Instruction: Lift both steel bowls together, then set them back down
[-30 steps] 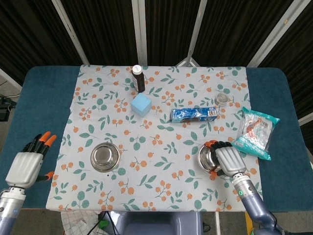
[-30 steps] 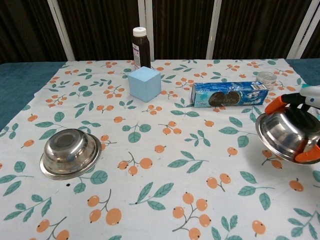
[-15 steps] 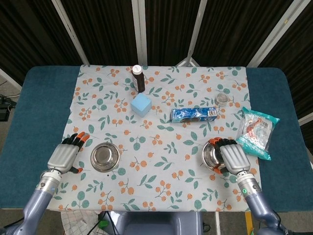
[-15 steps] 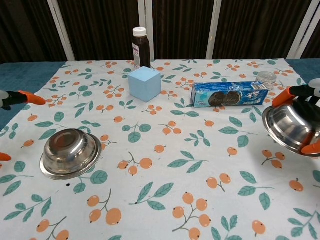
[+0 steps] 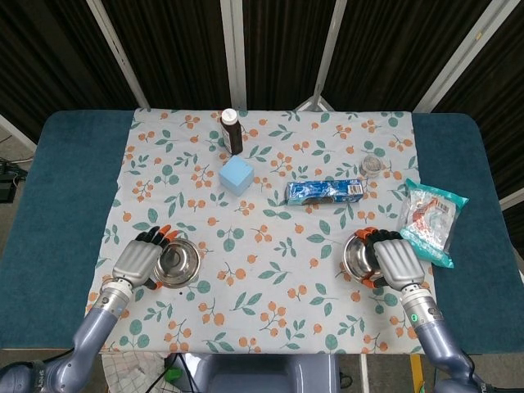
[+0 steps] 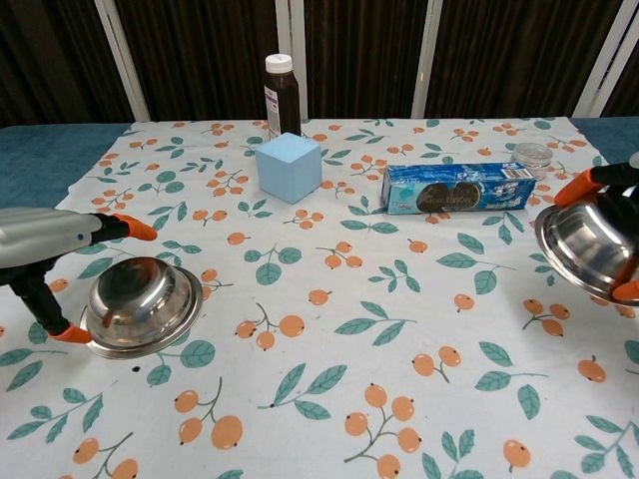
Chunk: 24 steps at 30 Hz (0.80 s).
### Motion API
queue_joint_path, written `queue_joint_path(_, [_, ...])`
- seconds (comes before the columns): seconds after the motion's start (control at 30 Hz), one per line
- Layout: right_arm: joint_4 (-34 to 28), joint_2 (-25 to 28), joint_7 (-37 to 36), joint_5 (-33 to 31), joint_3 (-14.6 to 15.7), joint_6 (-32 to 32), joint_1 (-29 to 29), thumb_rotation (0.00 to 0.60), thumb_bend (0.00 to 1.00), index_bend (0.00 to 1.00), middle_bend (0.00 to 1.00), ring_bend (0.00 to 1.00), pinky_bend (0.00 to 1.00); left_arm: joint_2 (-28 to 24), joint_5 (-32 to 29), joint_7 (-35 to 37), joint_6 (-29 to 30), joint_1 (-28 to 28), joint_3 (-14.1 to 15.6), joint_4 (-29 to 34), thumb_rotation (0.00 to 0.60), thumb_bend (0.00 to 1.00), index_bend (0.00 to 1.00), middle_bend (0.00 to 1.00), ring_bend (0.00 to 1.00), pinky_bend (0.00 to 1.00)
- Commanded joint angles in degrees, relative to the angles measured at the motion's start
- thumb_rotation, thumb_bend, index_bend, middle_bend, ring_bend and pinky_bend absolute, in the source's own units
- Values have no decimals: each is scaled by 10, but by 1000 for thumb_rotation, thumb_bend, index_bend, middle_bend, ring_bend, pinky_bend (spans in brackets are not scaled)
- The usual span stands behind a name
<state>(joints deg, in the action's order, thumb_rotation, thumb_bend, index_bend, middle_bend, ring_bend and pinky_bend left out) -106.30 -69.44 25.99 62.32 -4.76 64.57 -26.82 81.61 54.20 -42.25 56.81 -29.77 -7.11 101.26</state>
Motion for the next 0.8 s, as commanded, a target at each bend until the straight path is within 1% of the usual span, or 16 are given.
queue_joint_path(0.03, [0, 1, 0, -2, 0, 0, -1, 600, 73, 402, 334, 419, 242, 9, -9, -8, 0, -10, 6, -5, 600, 0, 51, 0, 0, 142])
queue_joint_path(0.27, [3, 3, -4, -3, 0, -2, -1, 600, 75, 402, 334, 419, 242, 33, -9, -4, 0, -29, 15, -21, 600, 0, 60, 0, 0, 143])
queue_joint_path(0.37, [4, 4, -5, -2, 0, -2, -1, 600, 75, 402, 334, 419, 242, 41, -10, -3, 3, -34, 18, -27, 600, 0, 67, 9, 0, 162])
queue_joint_path(0.5, [3, 6, -6, 0, 0, -1, -1, 600, 74, 402, 334, 419, 242, 47, -14, -4, 8, -39, 20, -32, 600, 0, 92, 52, 2, 209])
queue_joint_path(0.6, [4, 8, -6, 0, 1, -1, -1, 600, 74, 402, 334, 419, 242, 51, -15, -6, 13, -43, 23, -32, 600, 0, 109, 91, 34, 249])
queue_joint_path(0.73, [5, 9, -9, -1, 0, -1, -1, 600, 74, 402, 334, 419, 242, 58, -14, -6, 19, -49, 26, -35, 600, 0, 148, 163, 112, 331])
queue_joint_path(0.8, [6, 9, -9, -2, 0, -1, -1, 600, 74, 403, 334, 419, 242, 61, -16, -9, 21, -51, 28, -38, 600, 0, 158, 189, 140, 354])
